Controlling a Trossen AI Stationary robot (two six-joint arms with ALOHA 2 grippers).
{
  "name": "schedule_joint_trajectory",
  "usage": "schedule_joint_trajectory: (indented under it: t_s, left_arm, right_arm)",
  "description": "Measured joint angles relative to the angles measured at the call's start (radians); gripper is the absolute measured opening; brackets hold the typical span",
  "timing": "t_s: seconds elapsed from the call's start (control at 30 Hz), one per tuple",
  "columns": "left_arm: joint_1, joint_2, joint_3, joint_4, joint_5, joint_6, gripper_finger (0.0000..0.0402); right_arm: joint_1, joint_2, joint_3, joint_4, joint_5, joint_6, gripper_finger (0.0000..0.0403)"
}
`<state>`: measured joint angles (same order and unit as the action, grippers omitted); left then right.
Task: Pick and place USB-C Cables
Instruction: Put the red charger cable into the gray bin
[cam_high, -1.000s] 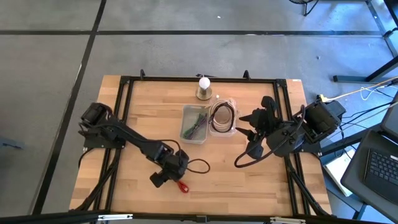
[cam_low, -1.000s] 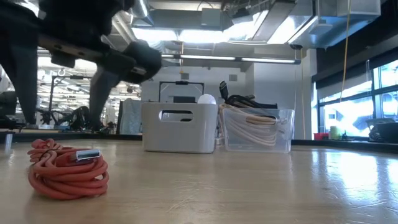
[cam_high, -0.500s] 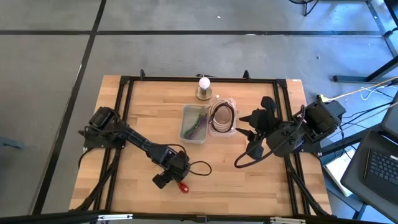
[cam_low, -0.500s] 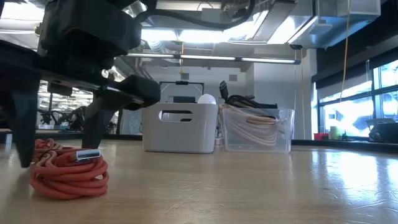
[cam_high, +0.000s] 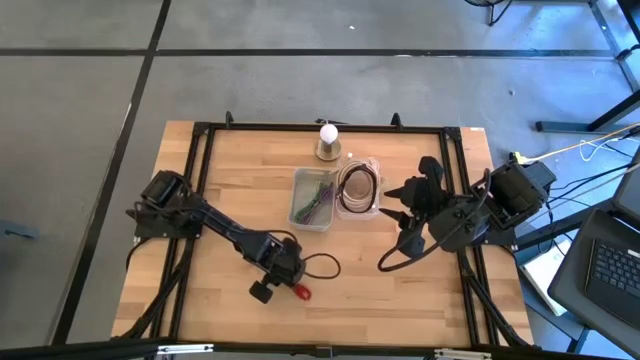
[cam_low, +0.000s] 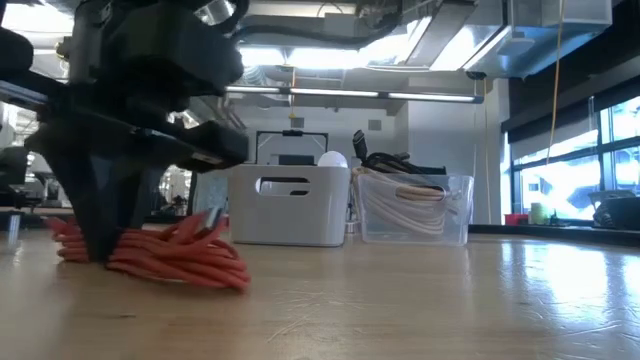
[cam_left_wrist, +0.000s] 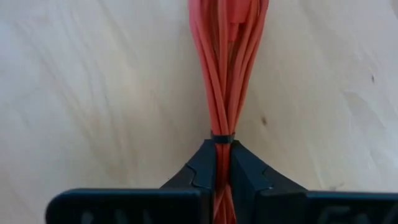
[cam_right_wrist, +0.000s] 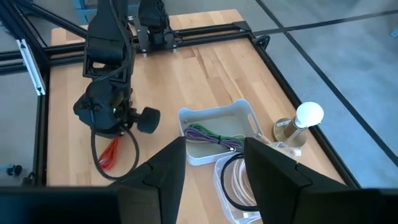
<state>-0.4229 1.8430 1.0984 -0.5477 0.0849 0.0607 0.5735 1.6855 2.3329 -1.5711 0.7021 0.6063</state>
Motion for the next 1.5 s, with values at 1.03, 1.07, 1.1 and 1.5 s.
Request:
schedule_joint_trajectory:
  t_s: [1.03,1.07,1.1,1.5]
  left_arm:
    - [0.455,-0.213,0.389,-0.046,-0.222,-0.474,0.0014]
    - [0.491,-0.213,0.383,-0.052,-0.205,-0.526,0.0014]
    - [0.528,-0.212,0.379,-0.055,-0.181,-0.578,0.0014]
    - [0.706,-0.212,0.189,-0.048,-0.003,-0.863,0.0014]
  right_arm:
    - [0.000,0.000,0.000,0.000,0.005,0.000,0.0165]
    - [0.000,0.000,0.000,0.000,0.004,0.000,0.0165]
    - [0.000,0.000,0.000,0.000,0.004,0.000,0.0165]
    - [0.000,0.000,0.000,0.000,0.000,-0.039,0.0165]
